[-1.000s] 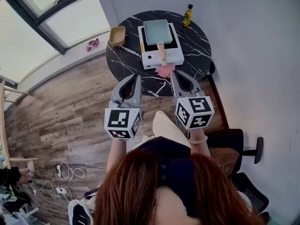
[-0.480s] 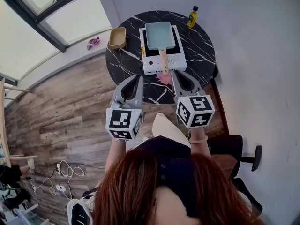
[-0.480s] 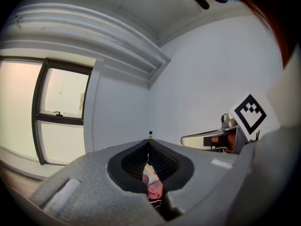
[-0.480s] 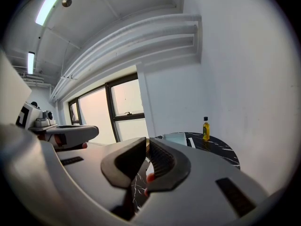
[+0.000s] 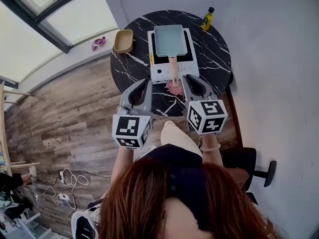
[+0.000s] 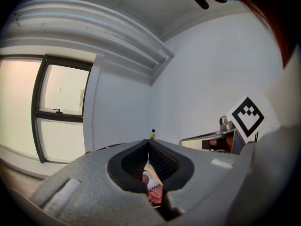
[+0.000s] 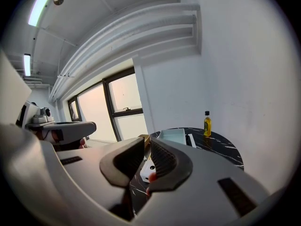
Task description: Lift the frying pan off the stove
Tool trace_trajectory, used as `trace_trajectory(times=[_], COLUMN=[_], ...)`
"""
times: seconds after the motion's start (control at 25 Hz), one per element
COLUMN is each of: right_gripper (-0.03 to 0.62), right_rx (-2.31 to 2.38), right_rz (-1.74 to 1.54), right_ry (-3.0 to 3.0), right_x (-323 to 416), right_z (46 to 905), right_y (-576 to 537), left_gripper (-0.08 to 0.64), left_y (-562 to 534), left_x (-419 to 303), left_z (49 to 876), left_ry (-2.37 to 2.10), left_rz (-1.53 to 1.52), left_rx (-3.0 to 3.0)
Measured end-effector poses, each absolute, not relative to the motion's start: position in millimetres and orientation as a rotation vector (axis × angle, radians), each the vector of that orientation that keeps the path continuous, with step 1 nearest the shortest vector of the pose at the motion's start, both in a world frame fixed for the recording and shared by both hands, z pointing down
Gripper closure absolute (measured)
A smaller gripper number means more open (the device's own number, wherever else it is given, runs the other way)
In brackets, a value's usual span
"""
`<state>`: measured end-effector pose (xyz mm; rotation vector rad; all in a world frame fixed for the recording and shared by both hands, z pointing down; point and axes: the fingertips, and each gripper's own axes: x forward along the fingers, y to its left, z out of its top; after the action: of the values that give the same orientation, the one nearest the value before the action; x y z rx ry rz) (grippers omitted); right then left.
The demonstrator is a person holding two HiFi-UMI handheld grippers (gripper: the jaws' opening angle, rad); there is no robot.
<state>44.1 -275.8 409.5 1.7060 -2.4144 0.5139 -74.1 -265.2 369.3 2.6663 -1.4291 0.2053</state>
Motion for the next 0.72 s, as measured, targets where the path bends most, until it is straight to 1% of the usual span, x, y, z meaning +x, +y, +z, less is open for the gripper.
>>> trace_trajectory(times=[0.4, 0.72], right_gripper=[0.522, 0.494], right_rx=[1.643, 1.587], right_rz=[0.566, 0.637], right_ry=[-2.406, -2.397], right_x=[51.1, 54.8], right_z=[429.0, 448.8], right_y=[-308.9, -330.6], left_gripper=[0.548, 0.548], left_y=[-295.2, -314.8], left_x=[-63.0, -55.9], left_z=[378.7, 386.6], left_ry=[-1.441, -1.448], left_rz=[0.224, 0.234], left_rx=[2.638, 2.615])
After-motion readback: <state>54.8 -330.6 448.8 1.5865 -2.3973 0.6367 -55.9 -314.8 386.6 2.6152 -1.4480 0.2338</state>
